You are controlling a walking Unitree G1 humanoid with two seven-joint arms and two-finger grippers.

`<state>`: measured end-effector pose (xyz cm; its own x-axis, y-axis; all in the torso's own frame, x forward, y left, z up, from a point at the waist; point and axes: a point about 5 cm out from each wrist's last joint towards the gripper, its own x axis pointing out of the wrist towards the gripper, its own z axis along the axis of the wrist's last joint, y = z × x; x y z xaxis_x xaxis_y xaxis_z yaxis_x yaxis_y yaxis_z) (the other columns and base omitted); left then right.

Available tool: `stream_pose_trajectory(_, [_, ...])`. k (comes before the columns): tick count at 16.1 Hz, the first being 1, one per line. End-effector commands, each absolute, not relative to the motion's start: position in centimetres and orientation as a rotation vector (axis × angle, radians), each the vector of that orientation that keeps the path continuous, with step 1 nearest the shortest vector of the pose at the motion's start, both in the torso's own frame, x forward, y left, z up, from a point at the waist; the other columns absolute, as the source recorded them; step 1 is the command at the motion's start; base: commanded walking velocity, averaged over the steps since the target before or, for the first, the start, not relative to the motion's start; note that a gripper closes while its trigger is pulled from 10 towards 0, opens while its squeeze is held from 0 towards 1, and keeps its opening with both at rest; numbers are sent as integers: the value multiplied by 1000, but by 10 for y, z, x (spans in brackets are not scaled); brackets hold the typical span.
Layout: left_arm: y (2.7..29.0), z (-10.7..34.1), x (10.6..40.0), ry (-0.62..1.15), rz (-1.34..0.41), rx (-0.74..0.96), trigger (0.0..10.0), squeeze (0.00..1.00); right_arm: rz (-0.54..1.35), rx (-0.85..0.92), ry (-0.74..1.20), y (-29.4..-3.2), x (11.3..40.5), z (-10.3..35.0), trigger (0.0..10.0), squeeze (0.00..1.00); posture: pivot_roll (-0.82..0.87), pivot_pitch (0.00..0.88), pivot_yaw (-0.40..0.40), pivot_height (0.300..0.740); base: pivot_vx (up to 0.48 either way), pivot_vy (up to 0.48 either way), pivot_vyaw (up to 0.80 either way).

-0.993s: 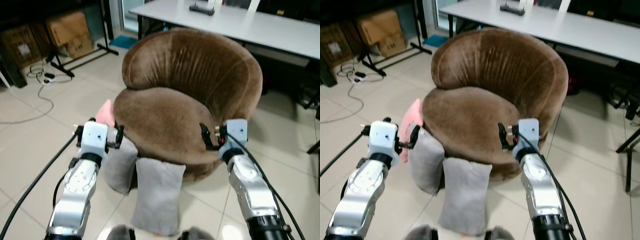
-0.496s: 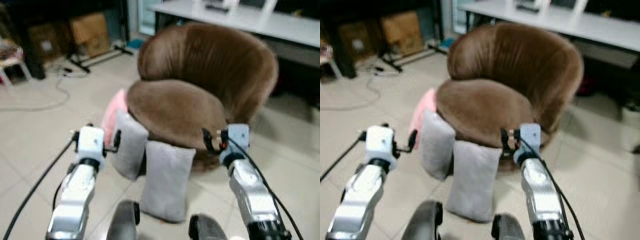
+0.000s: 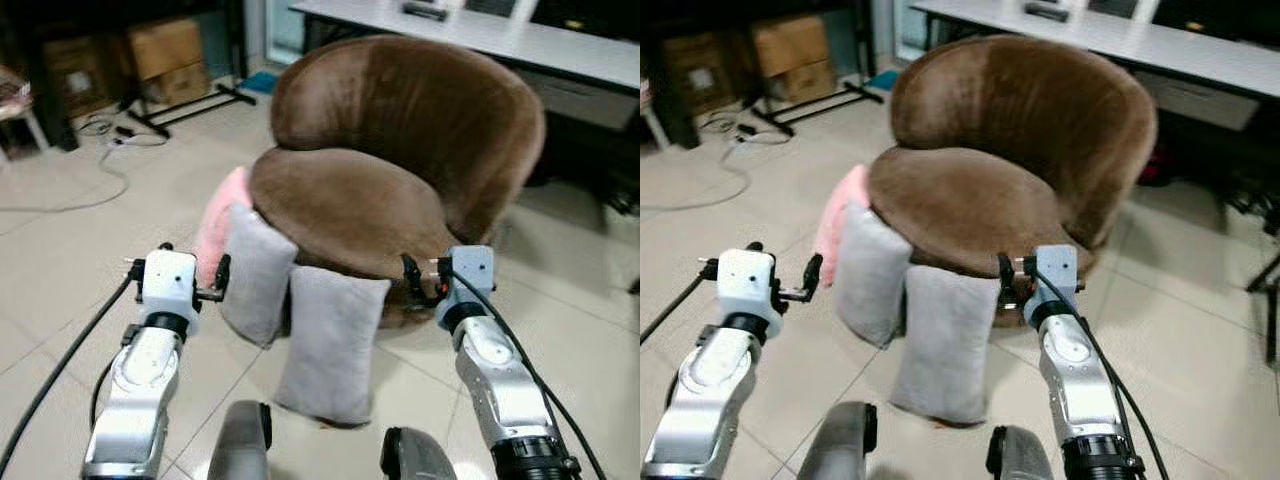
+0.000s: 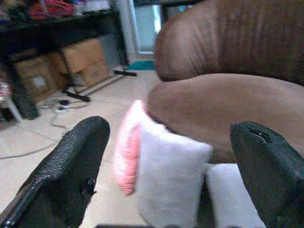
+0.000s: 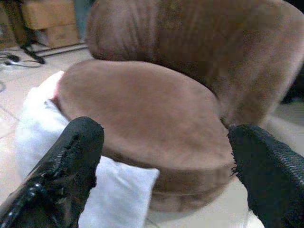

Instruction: Move the pillow to the sofa from floor

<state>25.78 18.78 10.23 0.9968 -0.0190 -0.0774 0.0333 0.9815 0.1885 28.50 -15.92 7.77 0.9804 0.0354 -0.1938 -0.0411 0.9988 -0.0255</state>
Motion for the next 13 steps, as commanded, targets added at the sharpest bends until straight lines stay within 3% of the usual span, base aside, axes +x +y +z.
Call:
stream_pose_trajectory(1, [182, 106, 261, 60, -50, 187, 10000, 0, 11, -37, 184, -166, 287, 81, 10000, 0, 50, 0, -38, 637, 341, 0, 0])
stream_pose_trajectory(13, [182, 104, 262, 57, -53, 191, 10000, 0, 9, -32, 162, -165, 291, 83, 10000, 0, 64, 0, -52, 637, 355, 0, 0])
